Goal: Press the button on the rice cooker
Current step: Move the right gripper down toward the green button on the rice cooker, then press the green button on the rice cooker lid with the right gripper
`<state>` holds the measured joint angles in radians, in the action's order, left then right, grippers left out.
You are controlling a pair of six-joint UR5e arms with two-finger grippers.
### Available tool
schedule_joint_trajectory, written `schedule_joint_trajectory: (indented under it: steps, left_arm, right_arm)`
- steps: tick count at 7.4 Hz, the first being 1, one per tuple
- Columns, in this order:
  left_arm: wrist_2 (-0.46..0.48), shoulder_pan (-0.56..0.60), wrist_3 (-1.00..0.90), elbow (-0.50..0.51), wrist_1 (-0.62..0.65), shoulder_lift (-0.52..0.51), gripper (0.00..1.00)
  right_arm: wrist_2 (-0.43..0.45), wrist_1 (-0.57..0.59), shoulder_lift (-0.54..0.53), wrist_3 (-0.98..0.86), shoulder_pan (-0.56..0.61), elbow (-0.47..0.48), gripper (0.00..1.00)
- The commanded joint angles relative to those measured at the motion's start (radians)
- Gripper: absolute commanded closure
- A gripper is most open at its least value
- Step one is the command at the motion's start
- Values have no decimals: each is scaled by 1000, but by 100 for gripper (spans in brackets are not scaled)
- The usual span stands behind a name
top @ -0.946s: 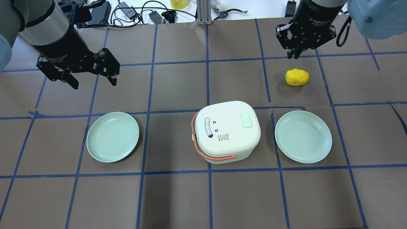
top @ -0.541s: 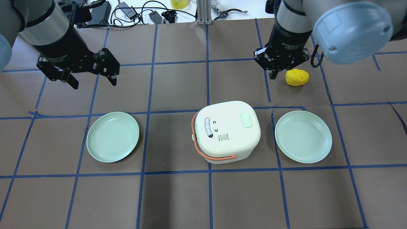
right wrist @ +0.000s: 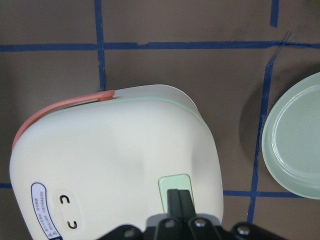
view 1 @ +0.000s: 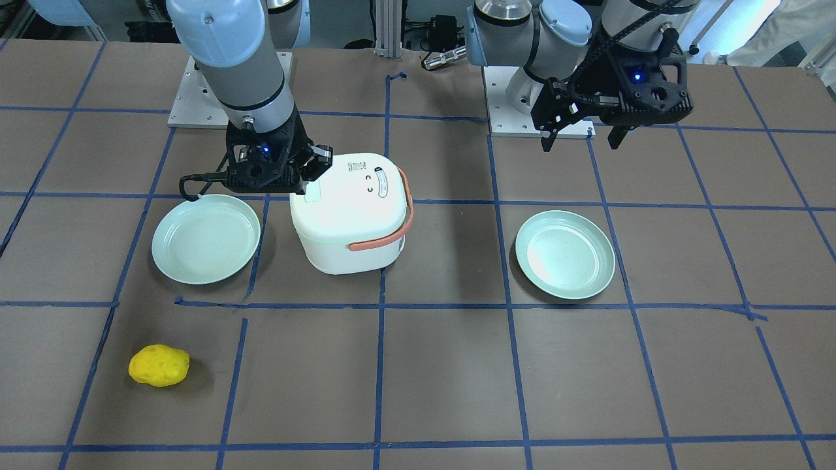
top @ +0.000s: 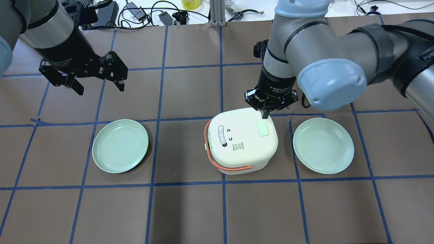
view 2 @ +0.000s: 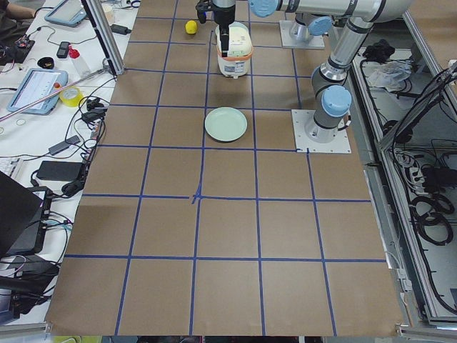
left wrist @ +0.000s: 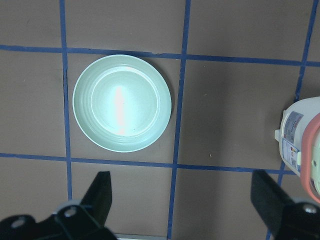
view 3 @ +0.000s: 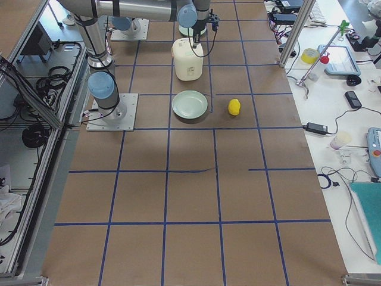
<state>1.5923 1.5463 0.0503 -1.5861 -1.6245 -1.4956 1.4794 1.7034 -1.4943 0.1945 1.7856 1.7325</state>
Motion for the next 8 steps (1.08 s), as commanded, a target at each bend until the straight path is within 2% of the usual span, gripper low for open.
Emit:
schedule_joint_trajectory:
  steps: [1, 3, 5, 8]
  left_arm:
    - [0, 0, -1, 0, 0, 0, 0]
    - [0, 0, -1, 0, 0, 0, 0]
    - [0, 0, -1, 0, 0, 0, 0]
    - [0, 0, 0, 0, 0, 0, 0]
  right_arm:
    - [9, 22, 0, 0, 28, 47, 93]
    - [15, 22, 3, -4, 31, 56, 93]
    - [65, 25, 5, -3, 31, 59, 93]
    - [64, 27, 8, 0, 31, 59, 92]
